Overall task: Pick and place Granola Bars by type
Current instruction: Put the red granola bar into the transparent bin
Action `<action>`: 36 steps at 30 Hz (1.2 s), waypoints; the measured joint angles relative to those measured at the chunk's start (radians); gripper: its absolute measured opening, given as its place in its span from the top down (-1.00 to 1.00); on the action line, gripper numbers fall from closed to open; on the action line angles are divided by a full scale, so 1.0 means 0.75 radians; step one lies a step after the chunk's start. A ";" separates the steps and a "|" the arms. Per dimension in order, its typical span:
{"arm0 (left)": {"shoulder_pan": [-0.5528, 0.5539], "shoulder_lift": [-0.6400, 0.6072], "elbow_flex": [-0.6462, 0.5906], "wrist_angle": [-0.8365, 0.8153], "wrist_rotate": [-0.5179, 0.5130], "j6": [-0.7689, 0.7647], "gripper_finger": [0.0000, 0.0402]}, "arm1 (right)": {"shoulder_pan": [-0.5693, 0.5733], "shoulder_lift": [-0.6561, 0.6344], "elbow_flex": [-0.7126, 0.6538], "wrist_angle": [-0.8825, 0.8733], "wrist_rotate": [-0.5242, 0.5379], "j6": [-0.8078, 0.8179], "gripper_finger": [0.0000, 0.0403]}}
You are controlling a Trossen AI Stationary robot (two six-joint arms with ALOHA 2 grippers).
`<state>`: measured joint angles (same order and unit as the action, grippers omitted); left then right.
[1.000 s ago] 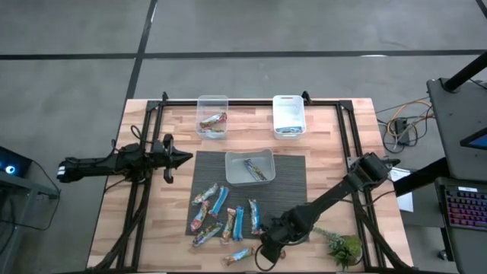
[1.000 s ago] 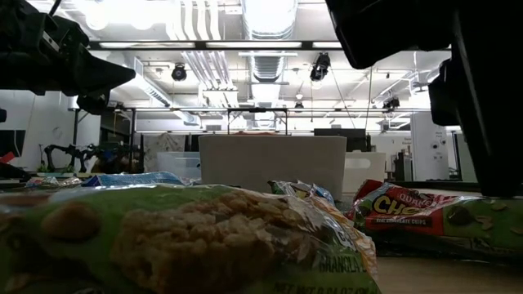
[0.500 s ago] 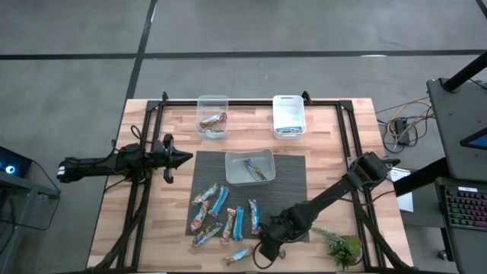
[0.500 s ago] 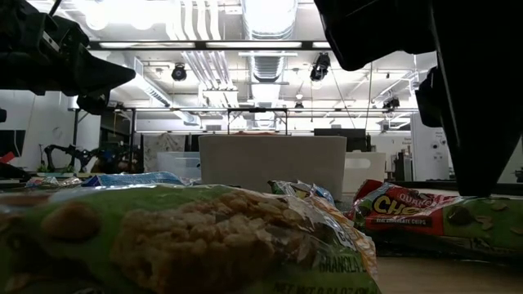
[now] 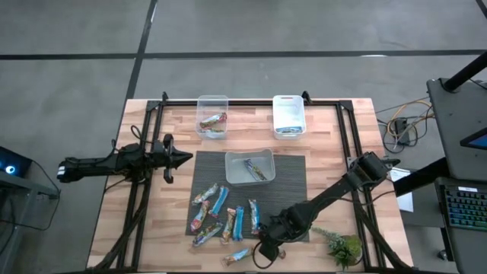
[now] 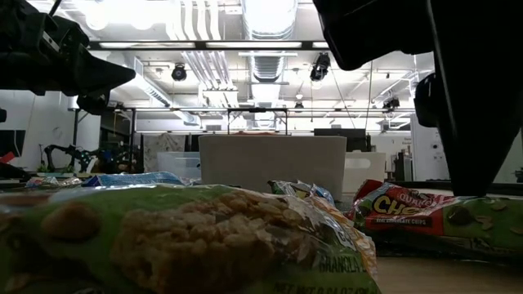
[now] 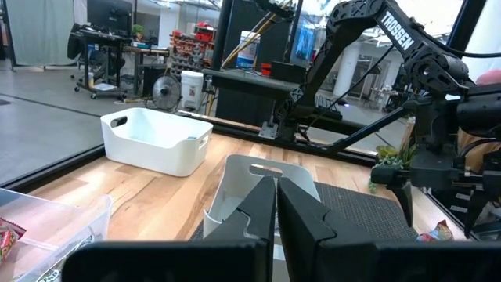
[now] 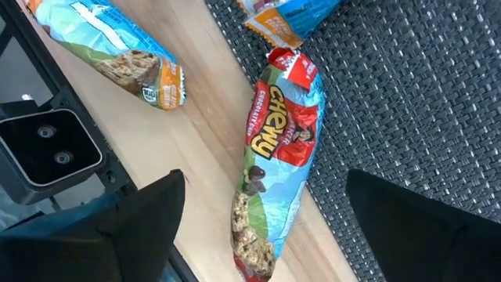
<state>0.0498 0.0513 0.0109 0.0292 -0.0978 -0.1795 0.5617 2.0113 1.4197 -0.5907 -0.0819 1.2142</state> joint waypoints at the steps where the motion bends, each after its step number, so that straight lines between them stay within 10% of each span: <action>1: 0.000 0.000 0.000 0.000 0.000 0.000 1.00 | 0.000 0.003 0.000 0.003 0.004 -0.006 -0.71; 36: 0.000 0.000 0.000 0.001 0.001 0.000 1.00 | 0.000 0.070 -0.021 0.064 0.007 0.047 -0.41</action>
<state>0.0500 0.0513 0.0109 0.0296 -0.0975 -0.1797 0.5620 2.0636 1.4038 -0.5425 -0.0770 1.2495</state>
